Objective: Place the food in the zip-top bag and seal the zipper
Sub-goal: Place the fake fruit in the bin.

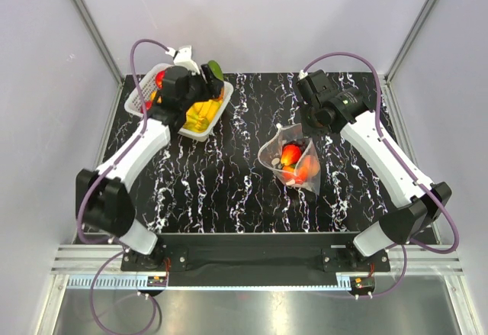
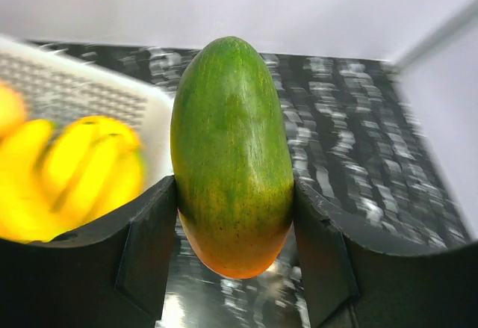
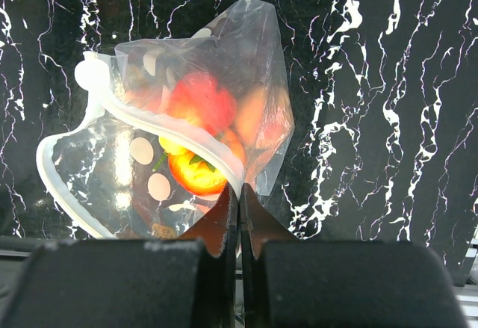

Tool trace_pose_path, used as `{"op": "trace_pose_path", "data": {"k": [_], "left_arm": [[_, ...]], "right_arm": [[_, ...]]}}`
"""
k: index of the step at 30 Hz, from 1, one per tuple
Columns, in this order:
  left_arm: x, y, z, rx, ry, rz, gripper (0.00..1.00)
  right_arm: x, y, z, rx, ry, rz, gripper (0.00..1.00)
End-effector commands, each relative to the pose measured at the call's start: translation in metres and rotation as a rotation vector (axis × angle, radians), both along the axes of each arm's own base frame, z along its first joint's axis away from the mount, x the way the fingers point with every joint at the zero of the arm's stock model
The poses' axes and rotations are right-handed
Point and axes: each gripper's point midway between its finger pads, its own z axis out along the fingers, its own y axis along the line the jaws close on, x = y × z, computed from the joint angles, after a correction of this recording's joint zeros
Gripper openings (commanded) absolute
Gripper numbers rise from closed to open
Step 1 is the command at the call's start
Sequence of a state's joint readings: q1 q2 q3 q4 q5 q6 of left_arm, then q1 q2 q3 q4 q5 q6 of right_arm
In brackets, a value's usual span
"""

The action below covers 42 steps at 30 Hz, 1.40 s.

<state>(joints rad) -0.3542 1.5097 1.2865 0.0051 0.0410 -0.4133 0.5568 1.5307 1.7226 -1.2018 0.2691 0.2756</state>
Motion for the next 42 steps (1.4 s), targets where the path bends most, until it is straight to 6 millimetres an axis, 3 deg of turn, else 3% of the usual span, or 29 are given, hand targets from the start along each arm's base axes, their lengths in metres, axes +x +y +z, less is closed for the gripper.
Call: {"op": "trace_pose_path", "data": {"k": [1, 2, 3, 4, 5, 6, 8, 12, 13, 15, 16, 20, 21, 22, 24, 25, 27, 28, 30, 34, 36, 42], "left_arm": [[0.046, 0.058, -0.025, 0.109, 0.049, 0.19, 0.56], [0.055, 0.083, -0.036, 0.113, 0.089, 0.232, 0.56], [0.062, 0.093, -0.036, 0.102, 0.098, 0.249, 0.56], [0.071, 0.102, -0.056, 0.112, 0.137, 0.267, 0.56], [0.078, 0.122, -0.064, 0.123, 0.154, 0.3, 0.56], [0.086, 0.129, -0.06, 0.126, 0.151, 0.311, 0.56], [0.096, 0.145, -0.091, 0.156, 0.221, 0.329, 0.57], [0.104, 0.145, -0.113, 0.137, 0.266, 0.289, 0.57], [0.104, 0.145, -0.116, 0.134, 0.268, 0.29, 0.61], [0.102, 0.148, -0.112, 0.133, 0.266, 0.303, 0.79], [0.1, 0.149, -0.108, 0.134, 0.263, 0.309, 0.98], [0.081, 0.152, -0.09, 0.143, 0.232, 0.325, 0.99], [0.074, 0.151, -0.068, 0.132, 0.19, 0.321, 0.99], [0.068, 0.15, -0.06, 0.126, 0.177, 0.316, 0.99], [0.051, 0.14, -0.052, 0.132, 0.161, 0.291, 0.99], [0.039, 0.135, -0.029, 0.131, 0.111, 0.285, 0.99], [0.02, 0.115, -0.027, 0.158, 0.104, 0.259, 0.99], [0.004, 0.098, -0.008, 0.145, 0.062, 0.223, 0.99], [-0.014, 0.074, 0.0, 0.104, 0.04, 0.153, 0.99], [-0.057, 0.004, 0.019, 0.03, -0.05, -0.073, 0.99], [-0.083, -0.025, 0.016, -0.009, -0.044, -0.181, 0.99], [-0.118, -0.074, 0.007, 0.011, -0.044, -0.308, 0.99]], "right_arm": [[0.0, 0.001, 0.021, 0.023, -0.06, 0.002, 0.0], [0.0, 0.001, 0.022, 0.026, -0.063, 0.003, 0.0], [-0.001, 0.001, 0.021, 0.023, -0.058, 0.003, 0.0], [-0.001, 0.0, 0.021, 0.022, -0.06, 0.003, 0.0], [-0.001, 0.0, 0.021, 0.021, -0.062, 0.003, 0.0], [-0.001, -0.001, 0.021, 0.019, -0.062, 0.003, 0.0], [-0.002, -0.001, 0.021, 0.021, -0.062, 0.003, 0.0], [-0.003, -0.001, 0.022, 0.024, -0.064, 0.005, 0.0], [-0.003, -0.001, 0.021, 0.026, -0.064, 0.001, 0.0], [-0.003, -0.001, 0.021, 0.027, -0.063, 0.002, 0.0], [-0.003, -0.001, 0.022, 0.029, -0.065, 0.0, 0.0], [-0.004, -0.002, 0.021, 0.026, -0.061, -0.001, 0.0], [-0.004, -0.002, 0.02, 0.027, -0.059, -0.001, 0.0], [-0.005, -0.001, 0.02, 0.026, -0.057, 0.001, 0.0], [-0.005, 0.002, 0.019, 0.04, -0.05, 0.019, 0.0], [-0.005, 0.004, 0.019, 0.046, -0.049, 0.026, 0.0], [-0.005, 0.009, 0.02, 0.064, -0.044, 0.042, 0.0], [-0.005, 0.011, 0.02, 0.07, -0.043, 0.044, 0.0], [-0.004, 0.013, 0.021, 0.084, -0.048, 0.044, 0.0], [-0.002, 0.014, 0.02, 0.081, -0.046, 0.046, 0.0], [-0.002, 0.015, 0.019, 0.082, -0.044, 0.046, 0.0], [-0.002, 0.019, 0.02, 0.102, -0.045, 0.054, 0.0]]}}
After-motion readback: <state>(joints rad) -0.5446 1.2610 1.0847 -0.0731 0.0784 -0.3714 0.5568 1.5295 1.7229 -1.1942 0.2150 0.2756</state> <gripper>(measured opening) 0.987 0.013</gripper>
